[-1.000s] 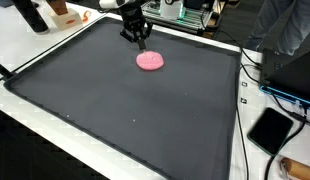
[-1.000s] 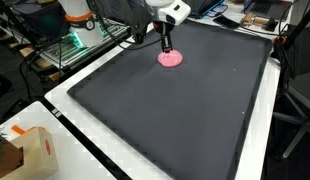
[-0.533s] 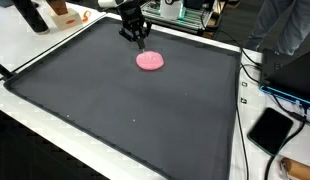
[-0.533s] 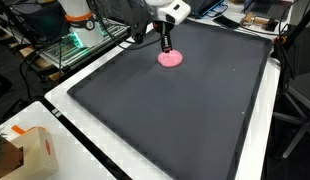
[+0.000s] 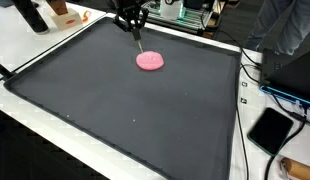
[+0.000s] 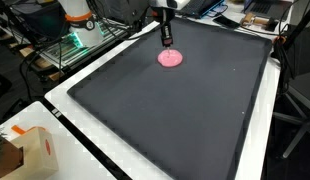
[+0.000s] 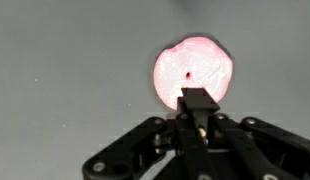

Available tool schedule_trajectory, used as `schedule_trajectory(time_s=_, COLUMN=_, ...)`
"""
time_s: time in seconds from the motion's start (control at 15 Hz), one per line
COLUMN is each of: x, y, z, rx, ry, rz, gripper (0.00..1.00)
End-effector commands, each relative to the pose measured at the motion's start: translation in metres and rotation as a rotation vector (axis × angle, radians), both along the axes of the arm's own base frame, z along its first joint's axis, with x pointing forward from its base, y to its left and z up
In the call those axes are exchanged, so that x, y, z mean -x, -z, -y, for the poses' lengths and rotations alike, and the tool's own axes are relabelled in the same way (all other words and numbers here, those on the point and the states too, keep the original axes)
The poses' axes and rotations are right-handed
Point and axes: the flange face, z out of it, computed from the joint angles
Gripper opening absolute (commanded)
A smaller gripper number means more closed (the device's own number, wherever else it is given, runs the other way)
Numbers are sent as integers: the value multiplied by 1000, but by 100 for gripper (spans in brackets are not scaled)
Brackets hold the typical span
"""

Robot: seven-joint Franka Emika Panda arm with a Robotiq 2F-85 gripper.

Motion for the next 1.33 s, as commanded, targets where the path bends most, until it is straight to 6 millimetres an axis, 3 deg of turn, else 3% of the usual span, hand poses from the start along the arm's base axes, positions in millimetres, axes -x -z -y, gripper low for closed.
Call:
schedule_trajectory(time_s=0.0, x=7, y=-37, z=10, rx=38, ry=9, rz=3, gripper=3)
schedule_trajectory(time_s=0.27, x=13, y=-80, z=10, rx=77, ry=13, rz=3, gripper=3)
schedule_trajectory(time_s=0.73, x=32, y=-140, z=-12, rx=102, ry=32, rz=-5, gripper=3)
schedule_trajectory(time_s=1.27, x=47, y=-178, z=-38, rx=142, ry=39, rz=3, gripper=3)
